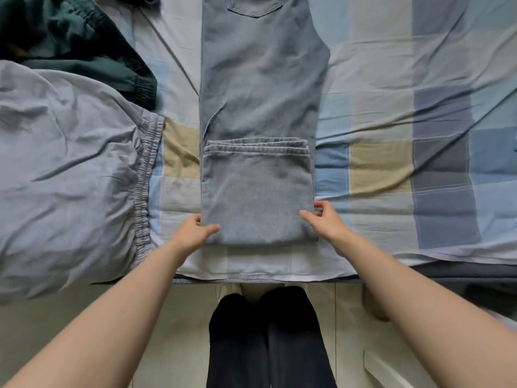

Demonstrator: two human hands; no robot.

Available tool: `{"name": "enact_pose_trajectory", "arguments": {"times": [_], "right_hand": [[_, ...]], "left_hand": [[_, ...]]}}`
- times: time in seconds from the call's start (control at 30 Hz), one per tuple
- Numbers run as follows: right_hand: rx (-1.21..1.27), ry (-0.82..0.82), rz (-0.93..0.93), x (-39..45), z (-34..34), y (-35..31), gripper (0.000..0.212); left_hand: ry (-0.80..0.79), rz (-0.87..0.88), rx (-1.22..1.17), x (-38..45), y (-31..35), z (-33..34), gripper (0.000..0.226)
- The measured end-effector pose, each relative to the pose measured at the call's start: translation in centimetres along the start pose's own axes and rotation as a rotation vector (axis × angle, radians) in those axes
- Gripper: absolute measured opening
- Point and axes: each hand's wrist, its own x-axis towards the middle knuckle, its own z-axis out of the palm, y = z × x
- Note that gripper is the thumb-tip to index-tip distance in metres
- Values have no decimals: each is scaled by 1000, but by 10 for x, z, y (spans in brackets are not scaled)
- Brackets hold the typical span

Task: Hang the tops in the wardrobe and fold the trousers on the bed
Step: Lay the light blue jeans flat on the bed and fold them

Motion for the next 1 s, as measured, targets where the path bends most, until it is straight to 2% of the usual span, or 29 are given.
{"name": "enact_pose_trajectory", "arguments": {"times": [0.1,0.17,0.2,0.27,0.33,0.4,0.47,0.5,0.53,0.67,0.73,0.8,0.9,1.0], "right_hand": [[-23,-10,17,3,2,11,33],[-57,-55,-40,2,0,17,20],[-90,-56,-69,0,-1,20,22],[-169,-16,-92,-3,-3,27,30],[-167,52,-73,-6,-5,32,29],[-62,66,-17,-7,-5,36,26],[31,-25,79,-8,-5,38,33],[58,-82,112,-7,-6,39,28],[64,-113,116,-5,-8,38,21],[124,-133,21,-3,-11,37,30],[77,-154,-32,-11,-11,41,16],[-12,-170,-59,-25,-17,51,18],[-165,-148,-60,-47,-39,62,20],[-173,-82,-6,-72,-65,59,35]], "left_hand": [[27,84,26,3,-11,8,18],[21,121,1,3,-15,5,14],[38,115,-7,4,-17,3,5],[164,59,8,6,-23,1,18],[261,-11,10,6,-32,2,25],[254,-42,2,6,-39,4,21],[182,-57,-48,4,-46,9,19],[144,-58,-82,1,-46,12,19],[129,-51,-119,-2,-45,14,19],[227,0,-201,-15,-39,15,23],[250,-28,-179,-26,-40,15,30],[200,-90,-99,-39,-38,18,31],[42,-164,-41,-68,-35,25,41],[-57,-167,-67,-103,-35,27,39]]}}
